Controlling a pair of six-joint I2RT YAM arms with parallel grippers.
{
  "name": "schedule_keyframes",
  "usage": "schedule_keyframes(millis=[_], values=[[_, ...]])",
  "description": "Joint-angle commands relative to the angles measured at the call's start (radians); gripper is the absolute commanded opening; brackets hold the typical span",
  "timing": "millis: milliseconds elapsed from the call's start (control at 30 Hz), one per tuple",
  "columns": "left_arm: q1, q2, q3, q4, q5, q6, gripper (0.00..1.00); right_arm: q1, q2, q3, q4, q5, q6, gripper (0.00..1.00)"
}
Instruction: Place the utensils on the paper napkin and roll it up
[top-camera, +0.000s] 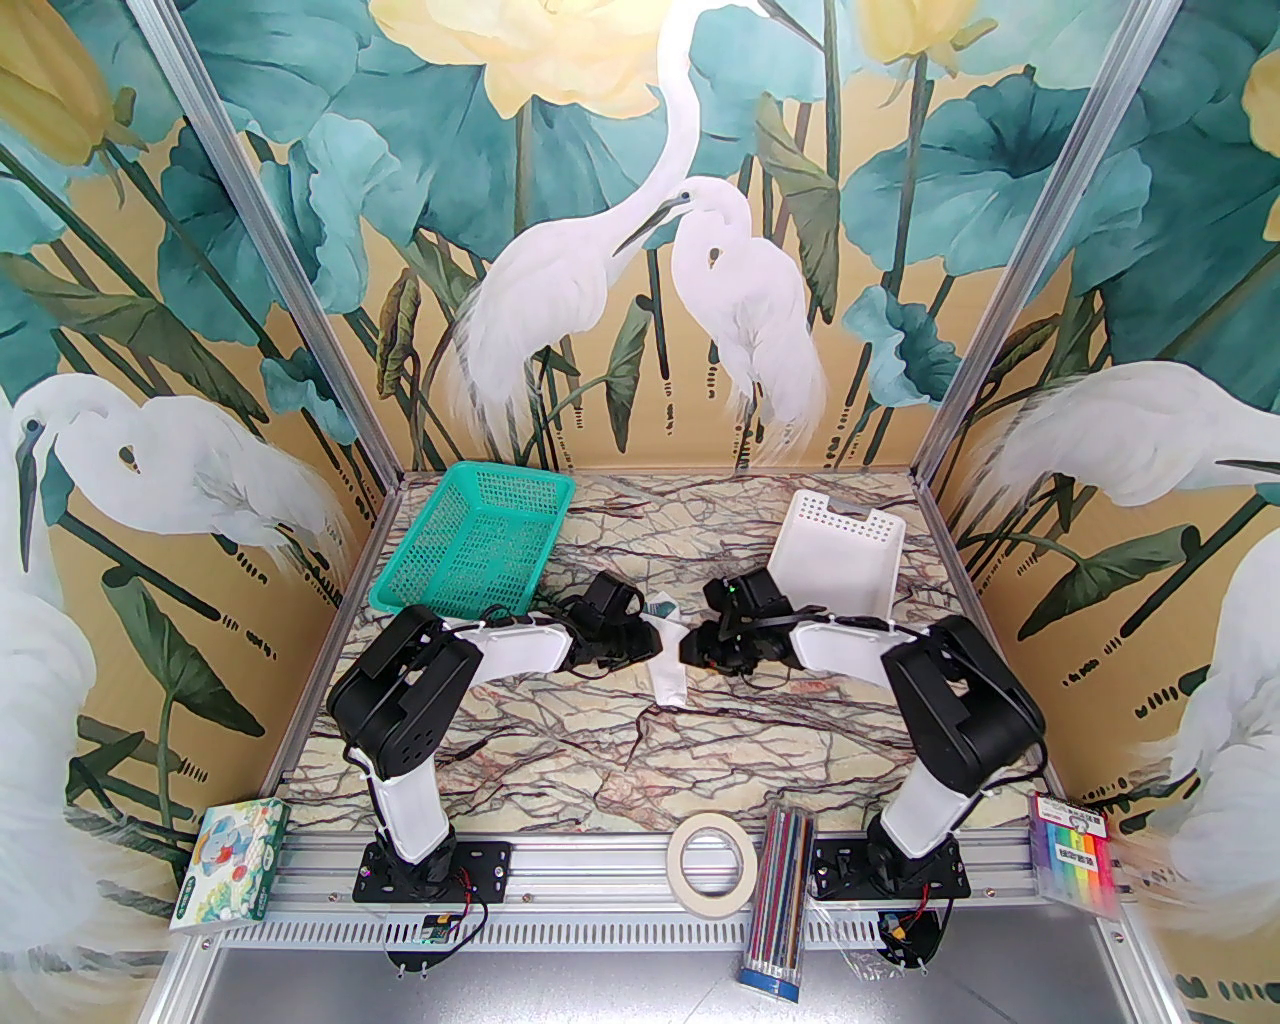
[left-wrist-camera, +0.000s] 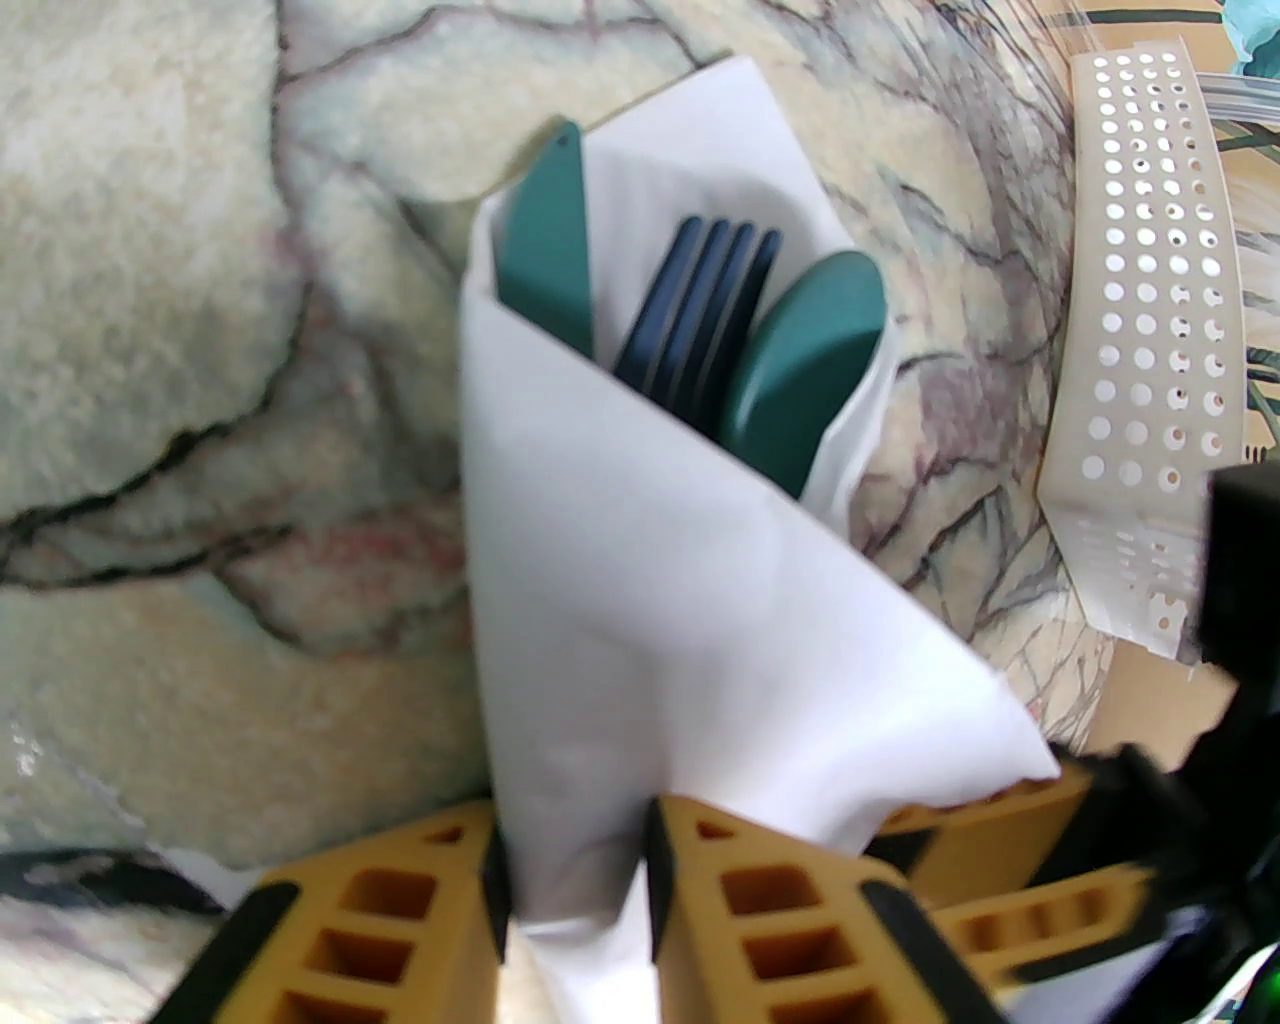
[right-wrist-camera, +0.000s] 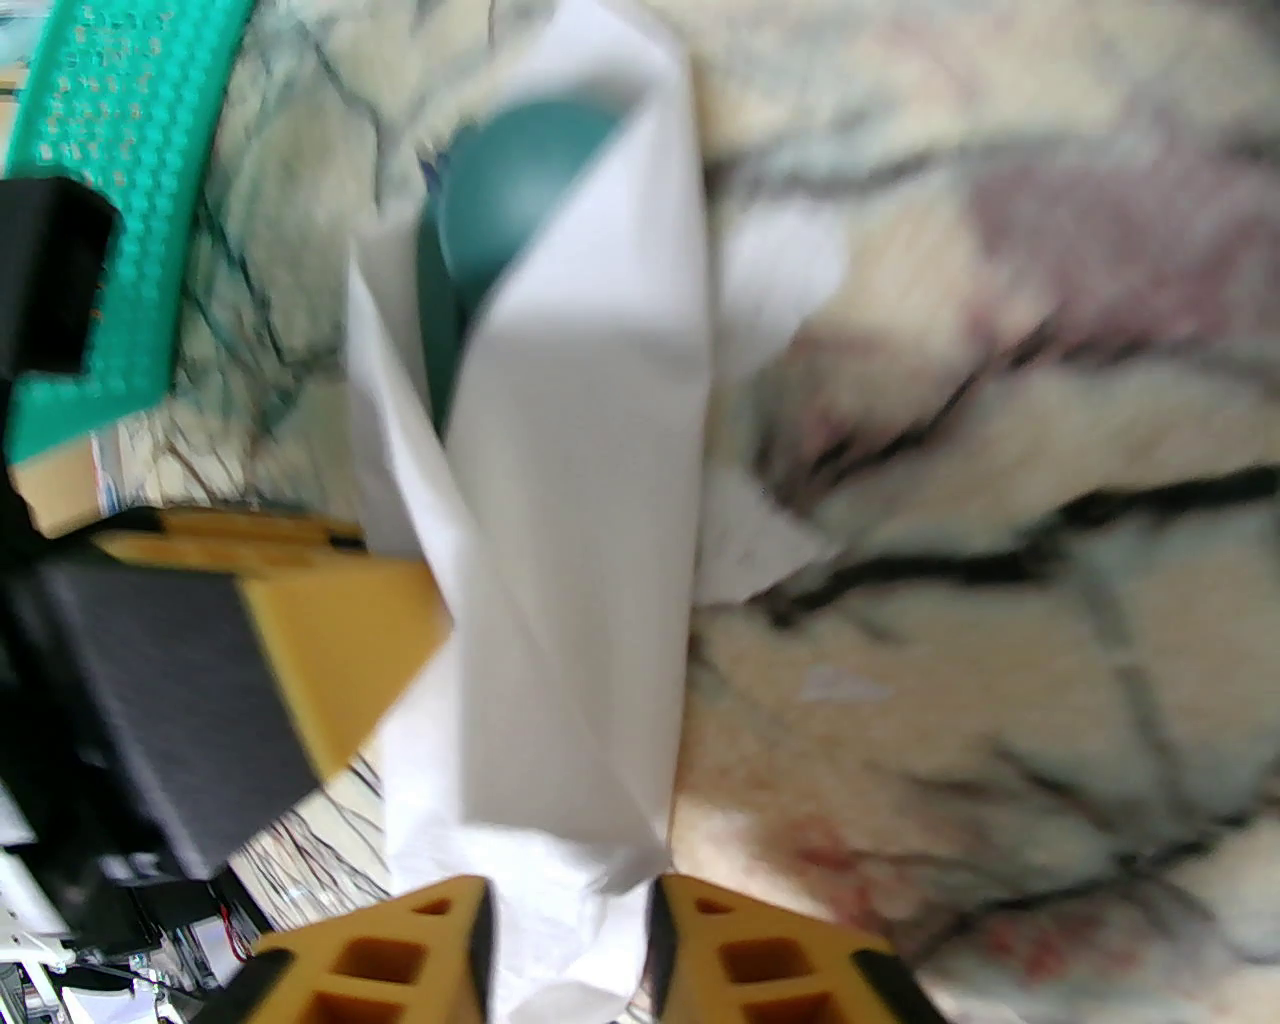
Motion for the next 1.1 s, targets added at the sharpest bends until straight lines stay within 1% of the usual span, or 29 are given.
schedule_keyframes(millis=[0,100,533,700,967,1067], values=[[-0.036,0.074,-0.006,-0.053,0.018,0.007,0.31,-0.001,-0.011,0.040,-0.055,0.040,-0.029,0.47],[-0.039,0.074,-0.005,-0.046,0.022,0.003,0.31,0.000,0.017,0.064,-0.058,0.040,-0.032,0.53],[-0.042,0.075,-0.005,-0.034,0.028,0.002,0.31,0.010,0.132,0.134,-0.035,0.033,-0.026,0.55],[-0.044,0.076,-0.005,-0.031,0.031,0.002,0.31,0.021,0.170,0.161,-0.031,0.014,-0.027,0.50],[-0.046,0.075,-0.006,-0.021,0.037,-0.001,0.30,0.044,0.218,0.197,-0.054,0.032,-0.029,0.41],[-0.046,0.068,-0.010,-0.006,0.043,-0.001,0.30,0.044,0.228,0.198,-0.069,0.047,-0.035,0.35]])
